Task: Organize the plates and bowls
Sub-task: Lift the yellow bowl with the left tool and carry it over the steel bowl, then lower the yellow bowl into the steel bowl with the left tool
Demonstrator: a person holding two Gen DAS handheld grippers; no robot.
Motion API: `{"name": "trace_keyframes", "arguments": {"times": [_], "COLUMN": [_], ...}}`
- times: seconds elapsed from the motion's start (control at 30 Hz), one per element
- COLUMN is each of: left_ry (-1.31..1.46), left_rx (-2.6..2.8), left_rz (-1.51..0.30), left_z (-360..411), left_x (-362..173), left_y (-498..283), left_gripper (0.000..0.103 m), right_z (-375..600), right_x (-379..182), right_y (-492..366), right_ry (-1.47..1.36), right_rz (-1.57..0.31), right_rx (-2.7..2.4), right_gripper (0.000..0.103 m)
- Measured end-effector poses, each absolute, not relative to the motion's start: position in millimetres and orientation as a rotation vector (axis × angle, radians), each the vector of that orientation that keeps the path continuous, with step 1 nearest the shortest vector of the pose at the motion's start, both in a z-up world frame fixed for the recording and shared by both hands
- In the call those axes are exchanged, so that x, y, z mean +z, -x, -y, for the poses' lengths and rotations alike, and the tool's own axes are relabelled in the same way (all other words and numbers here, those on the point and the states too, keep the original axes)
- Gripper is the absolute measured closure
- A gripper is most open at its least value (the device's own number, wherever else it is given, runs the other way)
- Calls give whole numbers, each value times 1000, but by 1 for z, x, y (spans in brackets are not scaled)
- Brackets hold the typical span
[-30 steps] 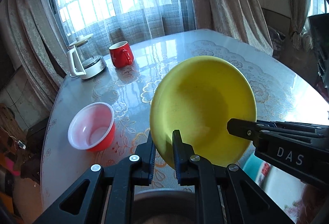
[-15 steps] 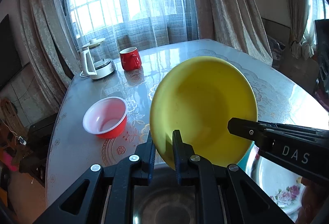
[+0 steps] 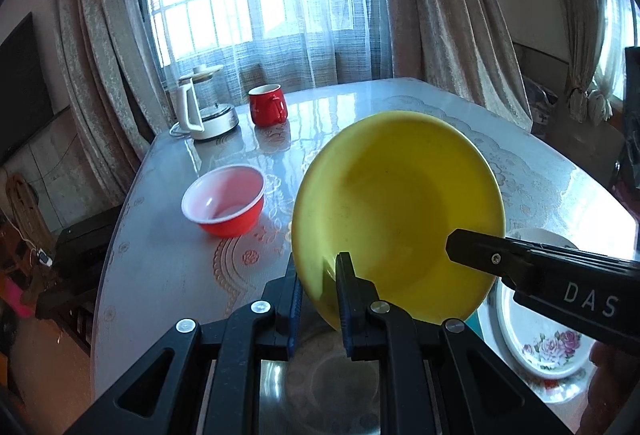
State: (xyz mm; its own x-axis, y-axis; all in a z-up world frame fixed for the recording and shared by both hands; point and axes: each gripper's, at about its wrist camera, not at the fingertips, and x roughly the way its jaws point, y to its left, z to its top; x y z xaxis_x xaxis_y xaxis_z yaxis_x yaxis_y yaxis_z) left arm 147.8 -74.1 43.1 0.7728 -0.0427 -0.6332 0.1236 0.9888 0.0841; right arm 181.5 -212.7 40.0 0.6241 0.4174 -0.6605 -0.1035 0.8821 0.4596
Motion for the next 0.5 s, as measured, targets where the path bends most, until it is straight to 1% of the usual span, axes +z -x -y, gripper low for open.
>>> {"name": "trace_keyframes", "arguments": {"times": [0.5], "left_ry": [-89], "left_rx": [-45], "left_rz": [-726], "left_z": [51], "left_x": [19], "left_y": [-124], "left_gripper": [87], "right_z": [189], "right_x": [23], "right_y": [-160], "right_ry": [-394], "right_rz": [-895], "right_rx": [369], "right_gripper": [88]}}
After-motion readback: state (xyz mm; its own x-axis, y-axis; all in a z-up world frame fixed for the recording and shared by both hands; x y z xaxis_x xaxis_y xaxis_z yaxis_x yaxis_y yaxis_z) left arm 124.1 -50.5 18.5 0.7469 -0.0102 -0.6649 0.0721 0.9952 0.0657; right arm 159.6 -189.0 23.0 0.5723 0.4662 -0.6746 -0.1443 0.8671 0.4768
